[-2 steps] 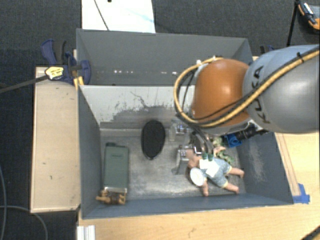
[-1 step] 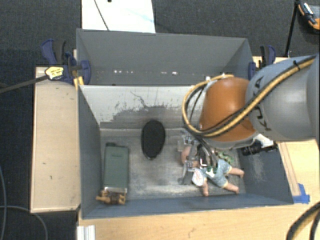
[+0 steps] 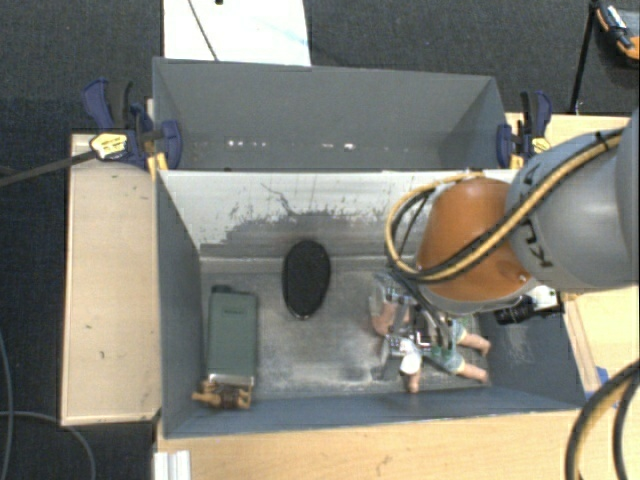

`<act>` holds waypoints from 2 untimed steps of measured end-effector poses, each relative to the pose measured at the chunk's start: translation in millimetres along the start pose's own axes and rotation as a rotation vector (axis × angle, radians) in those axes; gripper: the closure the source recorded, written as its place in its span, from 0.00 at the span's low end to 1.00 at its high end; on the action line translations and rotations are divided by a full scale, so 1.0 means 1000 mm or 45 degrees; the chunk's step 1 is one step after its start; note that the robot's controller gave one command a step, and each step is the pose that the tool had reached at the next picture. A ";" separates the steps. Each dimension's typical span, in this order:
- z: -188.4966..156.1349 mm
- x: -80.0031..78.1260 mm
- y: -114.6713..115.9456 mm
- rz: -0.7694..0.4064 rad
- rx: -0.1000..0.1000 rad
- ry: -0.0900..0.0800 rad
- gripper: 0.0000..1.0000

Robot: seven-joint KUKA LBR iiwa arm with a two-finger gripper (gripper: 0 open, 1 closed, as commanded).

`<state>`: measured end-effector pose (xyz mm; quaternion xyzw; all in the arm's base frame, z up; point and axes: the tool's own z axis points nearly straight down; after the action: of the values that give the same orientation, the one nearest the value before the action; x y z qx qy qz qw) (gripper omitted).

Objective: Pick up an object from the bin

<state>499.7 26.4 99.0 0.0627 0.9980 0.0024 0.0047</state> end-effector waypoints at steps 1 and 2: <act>0.002 -0.011 -0.020 -0.030 0.005 0.014 0.00; -0.005 -0.036 -0.048 -0.085 0.003 0.003 0.00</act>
Offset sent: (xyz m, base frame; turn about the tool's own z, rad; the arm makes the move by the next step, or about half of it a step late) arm 0.0378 -0.0745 -0.0003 -0.0822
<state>528.9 -25.6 103.6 0.0295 0.9996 0.0013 0.0034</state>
